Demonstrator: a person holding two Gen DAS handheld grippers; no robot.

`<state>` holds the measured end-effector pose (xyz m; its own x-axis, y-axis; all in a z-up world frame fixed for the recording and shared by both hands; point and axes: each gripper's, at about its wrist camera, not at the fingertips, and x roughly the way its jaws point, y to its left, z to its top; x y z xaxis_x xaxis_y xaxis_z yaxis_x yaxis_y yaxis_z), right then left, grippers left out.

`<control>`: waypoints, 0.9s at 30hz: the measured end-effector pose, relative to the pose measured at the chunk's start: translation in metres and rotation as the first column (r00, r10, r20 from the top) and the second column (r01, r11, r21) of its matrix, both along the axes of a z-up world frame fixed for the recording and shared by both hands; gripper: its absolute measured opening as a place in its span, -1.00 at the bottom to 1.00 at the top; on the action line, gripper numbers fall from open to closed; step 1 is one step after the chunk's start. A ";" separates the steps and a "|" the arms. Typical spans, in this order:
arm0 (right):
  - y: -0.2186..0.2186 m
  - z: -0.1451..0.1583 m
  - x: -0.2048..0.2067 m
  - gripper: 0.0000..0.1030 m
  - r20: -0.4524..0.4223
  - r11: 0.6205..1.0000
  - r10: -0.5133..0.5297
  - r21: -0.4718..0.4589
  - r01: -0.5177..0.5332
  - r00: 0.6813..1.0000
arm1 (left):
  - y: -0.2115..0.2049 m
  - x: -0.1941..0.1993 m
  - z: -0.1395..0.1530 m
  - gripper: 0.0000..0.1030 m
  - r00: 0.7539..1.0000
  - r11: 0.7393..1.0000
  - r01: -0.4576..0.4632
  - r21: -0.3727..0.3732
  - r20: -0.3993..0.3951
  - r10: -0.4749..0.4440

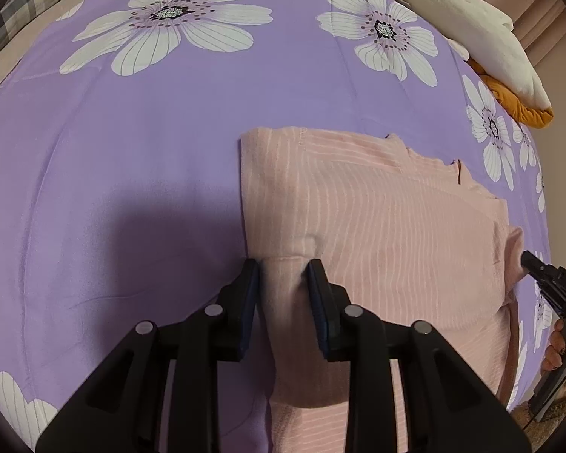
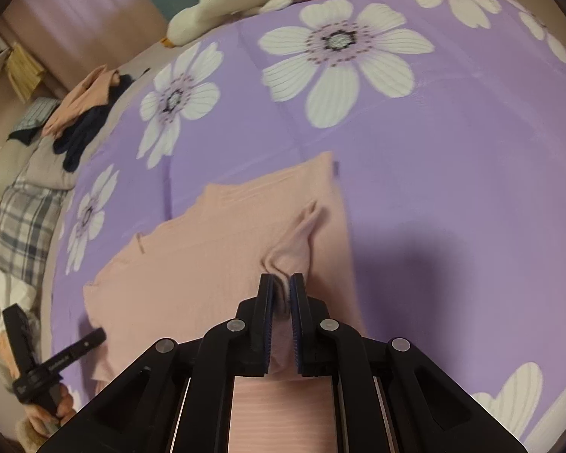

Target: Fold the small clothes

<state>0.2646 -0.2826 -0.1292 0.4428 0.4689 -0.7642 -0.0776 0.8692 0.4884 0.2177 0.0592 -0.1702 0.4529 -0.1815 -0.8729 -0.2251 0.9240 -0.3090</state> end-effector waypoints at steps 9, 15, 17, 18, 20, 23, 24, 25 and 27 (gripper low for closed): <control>-0.020 -0.001 -0.006 -0.07 -0.013 0.996 -0.031 0.080 0.032 0.999 | -0.001 0.001 -0.001 -0.43 1.000 1.000 -0.007 0.002 0.000 0.007; -0.003 -0.014 -0.006 -0.35 -0.033 1.000 -0.011 0.012 0.011 0.999 | 0.000 0.001 -0.001 -0.42 1.000 1.000 -0.006 -0.004 0.001 0.006; 0.000 -0.012 -0.008 -0.78 -0.023 1.000 -0.007 -0.013 0.007 1.000 | 0.001 0.001 -0.001 -0.42 1.000 1.000 -0.006 -0.007 0.000 0.006; 0.000 -0.009 -0.009 -0.84 -0.009 0.999 -0.013 -0.032 0.012 1.000 | 0.000 0.001 -0.001 -0.42 1.000 1.000 -0.006 -0.007 0.002 0.006; -0.001 -0.003 -0.011 -0.85 0.024 0.998 -0.023 -0.061 0.025 0.999 | 0.000 0.001 -0.001 -0.42 1.000 1.000 -0.005 -0.006 0.002 0.005; -0.008 0.003 -0.011 -0.85 0.042 0.997 -0.040 -0.063 0.043 0.998 | 0.000 0.001 -0.001 -0.42 1.000 1.000 -0.006 -0.008 0.003 0.006; -0.010 0.000 -0.010 -0.85 0.034 0.997 -0.042 -0.065 0.045 0.999 | 0.000 0.001 -0.001 -0.42 1.000 1.000 -0.007 -0.010 0.002 0.007; -0.009 -0.003 -0.009 -0.85 0.025 0.997 -0.044 -0.068 0.045 0.999 | 0.000 0.001 -0.001 -0.42 1.000 1.000 -0.007 -0.010 0.002 0.007; -0.008 -0.012 -0.006 -0.85 -0.002 0.996 -0.044 -0.080 0.044 0.999 | 0.000 0.001 -0.001 -0.41 1.000 1.000 -0.007 -0.013 0.003 0.007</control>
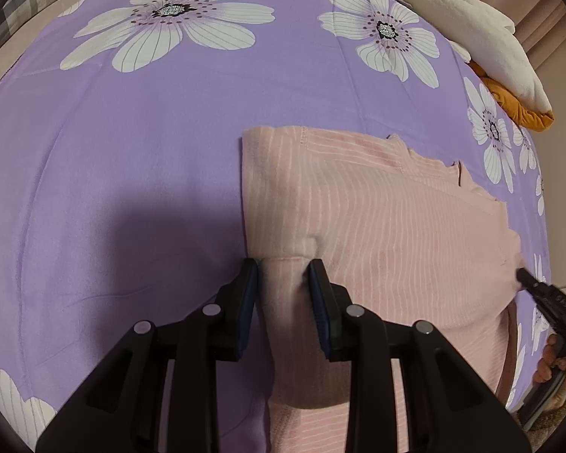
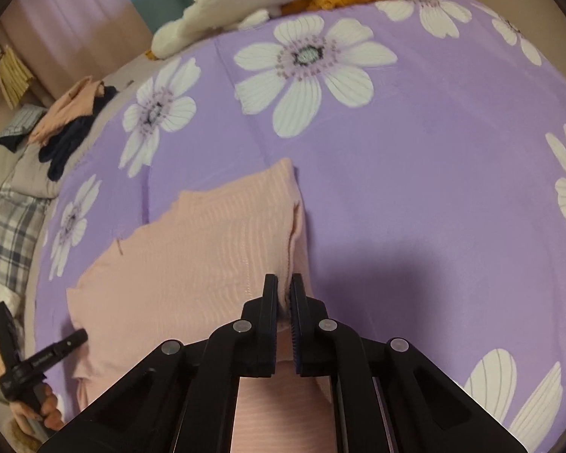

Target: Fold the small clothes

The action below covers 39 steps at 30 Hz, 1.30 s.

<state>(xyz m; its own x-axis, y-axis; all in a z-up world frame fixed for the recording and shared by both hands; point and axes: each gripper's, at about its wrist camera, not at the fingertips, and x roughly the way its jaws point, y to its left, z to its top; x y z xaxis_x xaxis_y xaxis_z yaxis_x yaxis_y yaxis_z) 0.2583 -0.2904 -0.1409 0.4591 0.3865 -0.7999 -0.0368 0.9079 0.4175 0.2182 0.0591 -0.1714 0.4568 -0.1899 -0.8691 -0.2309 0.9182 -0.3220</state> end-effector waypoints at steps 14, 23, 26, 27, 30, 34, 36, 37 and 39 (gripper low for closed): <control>0.007 -0.025 0.002 -0.86 -0.039 0.999 -0.003 -0.046 0.001 0.999 | -0.001 0.001 -0.001 -0.40 1.000 1.000 0.000 0.006 0.006 0.000; 0.009 -0.026 0.001 -0.86 -0.033 0.998 -0.009 -0.067 0.007 0.999 | -0.001 -0.002 -0.001 -0.34 1.000 1.000 -0.006 0.003 0.012 0.006; 0.011 -0.026 0.000 -0.86 -0.026 0.995 -0.013 -0.103 0.010 1.000 | -0.002 -0.006 0.000 -0.31 1.000 1.000 -0.007 -0.003 0.014 0.007; 0.012 -0.026 0.001 -0.85 -0.024 0.994 -0.013 -0.112 0.010 1.000 | -0.003 -0.008 0.000 -0.30 1.000 1.000 -0.003 -0.002 0.016 0.003; 0.011 -0.026 0.000 -0.85 -0.021 0.994 -0.019 -0.106 0.017 1.000 | -0.007 -0.016 0.000 -0.27 1.000 1.000 0.007 0.004 0.023 -0.007; 0.012 -0.027 -0.001 -0.85 -0.019 0.994 -0.024 -0.110 0.022 1.000 | -0.010 -0.025 0.000 -0.24 1.000 1.000 0.007 -0.005 0.024 -0.007; 0.012 -0.026 -0.001 -0.85 -0.017 0.994 -0.023 -0.112 0.020 1.000 | -0.012 -0.030 0.000 -0.22 1.000 1.000 0.014 -0.007 0.023 -0.013; 0.012 -0.026 -0.001 -0.85 -0.017 0.994 -0.022 -0.109 0.020 1.000 | -0.013 -0.033 0.000 -0.22 0.999 1.000 0.020 -0.007 0.025 -0.020; 0.009 -0.027 -0.001 -0.85 -0.019 0.995 -0.027 -0.095 0.025 0.999 | -0.013 -0.040 -0.002 -0.22 0.999 0.999 0.028 -0.016 0.031 -0.028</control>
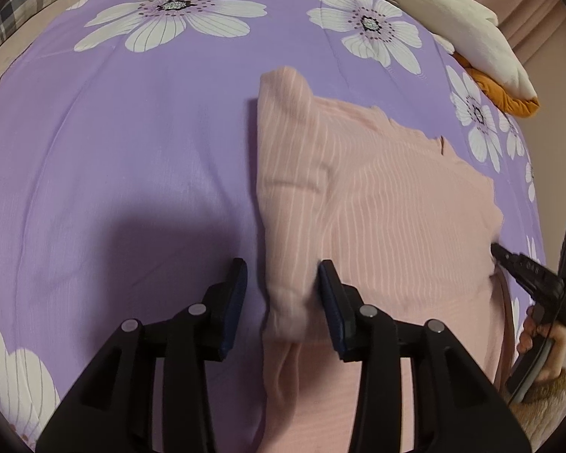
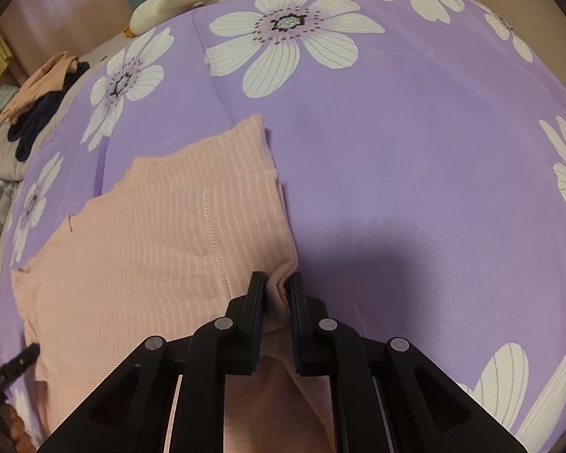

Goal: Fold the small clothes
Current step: 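Open both tools to release the folded side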

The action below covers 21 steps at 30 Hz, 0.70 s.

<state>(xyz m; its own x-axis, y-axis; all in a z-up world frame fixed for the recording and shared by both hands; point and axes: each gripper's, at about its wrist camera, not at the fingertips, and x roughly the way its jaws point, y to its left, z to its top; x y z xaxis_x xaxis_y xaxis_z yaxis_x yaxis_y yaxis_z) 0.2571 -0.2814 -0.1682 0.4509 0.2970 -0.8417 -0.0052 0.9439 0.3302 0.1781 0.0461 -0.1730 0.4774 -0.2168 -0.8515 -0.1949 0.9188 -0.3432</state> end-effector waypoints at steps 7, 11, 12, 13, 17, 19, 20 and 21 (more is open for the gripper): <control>0.001 0.000 -0.001 -0.84 0.003 1.000 -0.004 -0.005 0.004 1.000 | -0.001 -0.019 -0.001 -0.22 1.000 1.000 -0.003 -0.030 -0.004 0.002; 0.001 -0.001 -0.002 -0.79 0.004 1.000 -0.013 -0.010 0.013 1.000 | -0.004 -0.031 -0.001 -0.23 1.000 0.999 -0.003 -0.035 -0.005 0.002; 0.000 -0.001 -0.002 -0.78 0.003 1.000 -0.014 -0.006 0.014 1.000 | -0.004 -0.034 -0.001 -0.27 1.000 0.999 -0.002 -0.036 -0.008 0.002; 0.000 -0.001 -0.001 -0.78 0.001 1.000 -0.015 -0.002 0.015 1.000 | -0.005 -0.037 0.000 -0.27 1.000 0.999 0.000 -0.036 -0.011 0.000; -0.005 0.003 -0.003 -0.58 -0.002 1.000 -0.016 0.018 0.016 1.000 | -0.010 -0.050 0.004 -0.27 1.000 1.000 0.011 -0.011 -0.018 -0.011; -0.009 0.009 -0.009 -0.18 0.000 0.999 -0.015 0.029 0.015 1.000 | -0.012 -0.058 0.008 -0.27 1.000 1.000 0.013 -0.007 -0.015 -0.013; -0.012 0.013 -0.014 0.07 0.008 0.999 -0.017 0.041 0.017 1.000 | -0.012 -0.064 0.011 -0.27 1.000 1.000 0.015 -0.012 -0.009 -0.015; -0.015 0.017 -0.020 0.12 0.023 0.998 -0.020 0.052 0.019 1.000 | -0.012 -0.068 0.014 -0.25 1.000 1.000 0.018 -0.015 -0.002 -0.018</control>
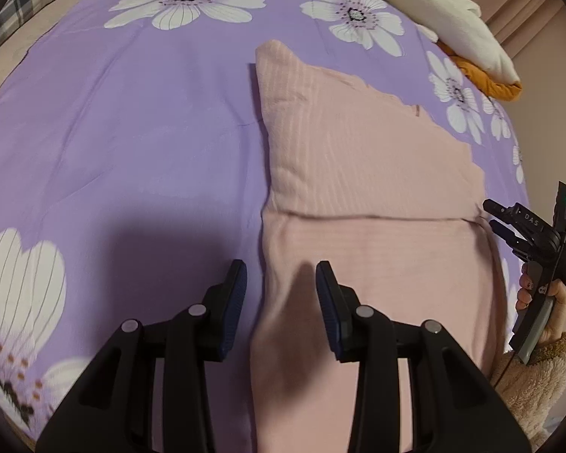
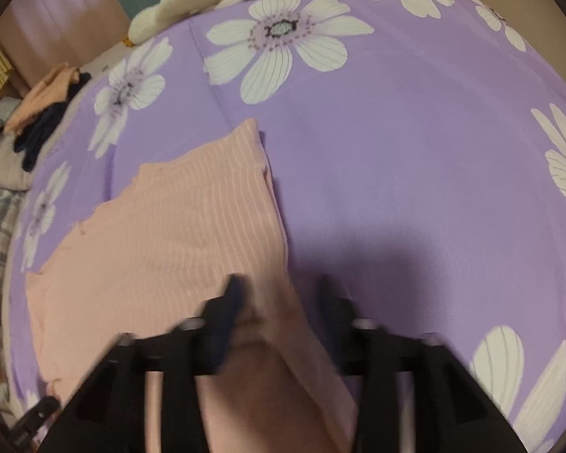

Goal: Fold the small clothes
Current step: 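Open both tools to release the folded side, then grasp the shirt hem with both tools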

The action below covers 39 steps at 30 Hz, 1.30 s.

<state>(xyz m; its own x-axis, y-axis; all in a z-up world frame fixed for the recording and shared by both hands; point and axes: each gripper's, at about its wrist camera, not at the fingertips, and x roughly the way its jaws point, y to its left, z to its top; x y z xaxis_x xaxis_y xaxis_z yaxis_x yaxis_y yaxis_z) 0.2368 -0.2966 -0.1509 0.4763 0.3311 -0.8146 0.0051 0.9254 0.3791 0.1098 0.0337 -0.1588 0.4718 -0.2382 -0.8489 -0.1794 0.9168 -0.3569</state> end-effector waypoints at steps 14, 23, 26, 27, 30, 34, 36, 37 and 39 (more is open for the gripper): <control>-0.043 0.050 -0.117 0.37 0.127 0.998 0.054 0.019 -0.056 0.990 | -0.008 -0.077 0.013 0.29 0.998 0.996 0.047 -0.076 0.046 -0.043; -0.078 0.016 -0.186 0.37 0.038 1.000 -0.012 0.023 0.011 0.999 | -0.022 -0.108 -0.014 0.26 0.997 0.991 0.076 -0.114 -0.016 -0.078; -0.085 0.007 -0.205 0.37 0.000 0.999 -0.033 0.020 0.033 0.999 | -0.025 -0.117 -0.016 0.26 0.995 0.988 0.089 -0.127 -0.025 -0.093; -0.088 0.004 -0.210 0.37 -0.017 0.999 -0.039 0.023 0.039 0.999 | -0.027 -0.120 -0.018 0.26 0.994 0.985 0.094 -0.144 -0.033 -0.099; -0.093 -0.008 -0.224 0.37 -0.068 0.998 -0.035 0.054 0.039 0.997 | -0.030 -0.127 -0.021 0.25 0.992 0.978 0.111 -0.178 -0.040 -0.120; -0.094 -0.019 -0.237 0.36 -0.125 0.997 -0.025 0.072 0.034 0.992 | -0.036 -0.135 -0.025 0.23 0.988 0.971 0.132 -0.200 -0.049 -0.144; -0.091 -0.022 -0.241 0.36 -0.139 0.997 -0.005 0.079 0.016 0.990 | -0.040 -0.138 -0.027 0.19 0.984 0.964 0.149 -0.221 -0.060 -0.166; -0.089 -0.023 -0.243 0.33 -0.140 0.997 0.000 0.077 0.011 0.990 | -0.042 -0.139 -0.029 0.15 0.983 0.961 0.156 -0.228 -0.063 -0.174; -0.087 -0.025 -0.244 0.19 -0.143 0.997 0.015 0.083 -0.003 0.990 | -0.045 -0.142 -0.032 0.11 0.980 0.956 0.167 -0.243 -0.066 -0.188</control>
<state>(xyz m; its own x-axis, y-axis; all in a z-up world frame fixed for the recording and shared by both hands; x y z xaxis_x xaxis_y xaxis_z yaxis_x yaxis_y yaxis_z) -0.0075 -0.3832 -0.1756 0.3531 0.4038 -0.8440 0.0569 0.8911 0.4502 -0.0323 -0.0110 -0.1913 0.3301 -0.5087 -0.7952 -0.0620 0.8289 -0.5560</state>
